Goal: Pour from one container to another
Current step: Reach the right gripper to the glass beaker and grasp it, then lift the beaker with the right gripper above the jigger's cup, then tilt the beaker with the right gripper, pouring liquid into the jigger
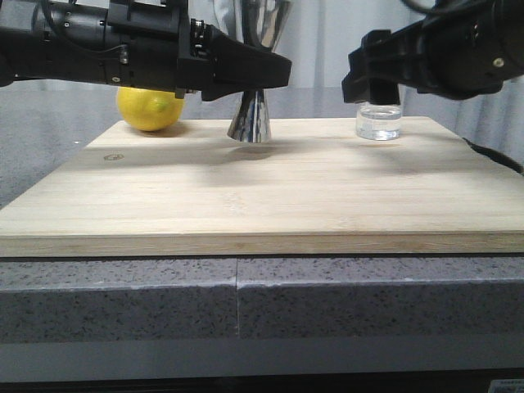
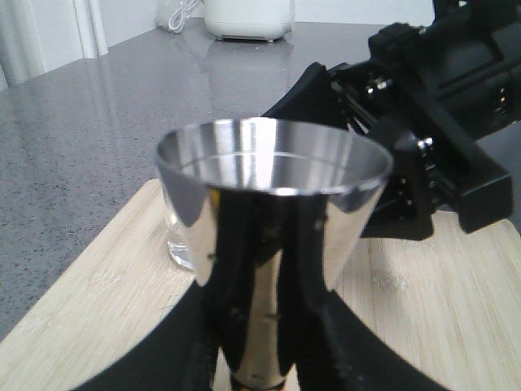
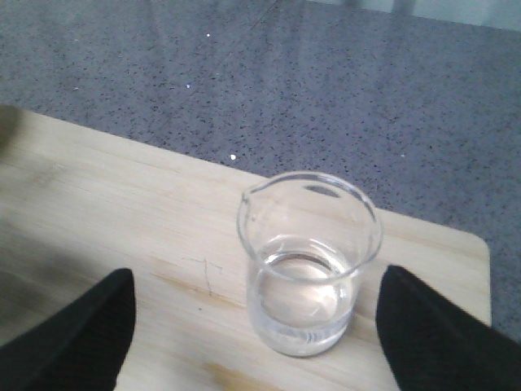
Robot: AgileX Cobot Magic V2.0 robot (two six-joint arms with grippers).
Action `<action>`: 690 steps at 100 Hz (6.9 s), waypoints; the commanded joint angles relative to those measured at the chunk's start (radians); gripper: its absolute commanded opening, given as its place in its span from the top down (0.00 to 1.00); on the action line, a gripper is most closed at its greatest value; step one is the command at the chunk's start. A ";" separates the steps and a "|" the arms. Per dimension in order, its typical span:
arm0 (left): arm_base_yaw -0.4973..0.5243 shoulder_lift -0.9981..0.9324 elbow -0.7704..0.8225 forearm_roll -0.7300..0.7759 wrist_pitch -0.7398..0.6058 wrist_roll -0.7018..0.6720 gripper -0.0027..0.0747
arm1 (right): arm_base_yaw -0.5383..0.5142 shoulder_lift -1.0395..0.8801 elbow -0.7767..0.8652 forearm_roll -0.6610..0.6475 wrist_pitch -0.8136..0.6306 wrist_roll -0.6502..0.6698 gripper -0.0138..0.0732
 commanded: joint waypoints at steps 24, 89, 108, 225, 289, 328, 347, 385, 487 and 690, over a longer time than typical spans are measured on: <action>-0.006 -0.048 -0.030 -0.086 0.125 -0.011 0.89 | 0.001 0.084 -0.024 -0.011 -0.270 0.033 0.21; -0.006 -0.048 -0.030 -0.086 0.125 -0.011 0.89 | -0.005 0.186 -0.024 -0.005 -0.449 0.036 0.21; -0.006 -0.048 -0.030 -0.086 0.125 -0.011 0.89 | -0.010 0.202 -0.026 -0.005 -0.454 0.072 0.21; -0.006 -0.048 -0.030 -0.086 0.125 -0.011 0.89 | -0.016 0.214 -0.026 -0.017 -0.463 0.103 0.52; -0.006 -0.048 -0.030 -0.086 0.123 -0.011 0.89 | -0.016 -0.033 -0.093 -0.196 -0.117 0.048 0.52; -0.006 -0.048 -0.030 -0.086 0.123 -0.011 0.89 | 0.009 -0.085 -0.296 -0.370 0.277 0.048 0.52; -0.006 -0.048 -0.030 -0.086 0.123 -0.011 0.89 | 0.064 -0.085 -0.355 -0.449 0.336 0.048 0.52; -0.006 -0.048 -0.030 -0.086 0.123 -0.011 0.89 | 0.126 -0.085 -0.412 -0.639 0.400 0.048 0.52; -0.006 -0.048 -0.030 -0.086 0.123 -0.011 0.89 | 0.148 -0.085 -0.412 -1.040 0.361 0.048 0.52; -0.006 -0.048 -0.030 -0.086 0.123 -0.011 0.89 | 0.148 -0.085 -0.412 -1.394 0.336 0.048 0.52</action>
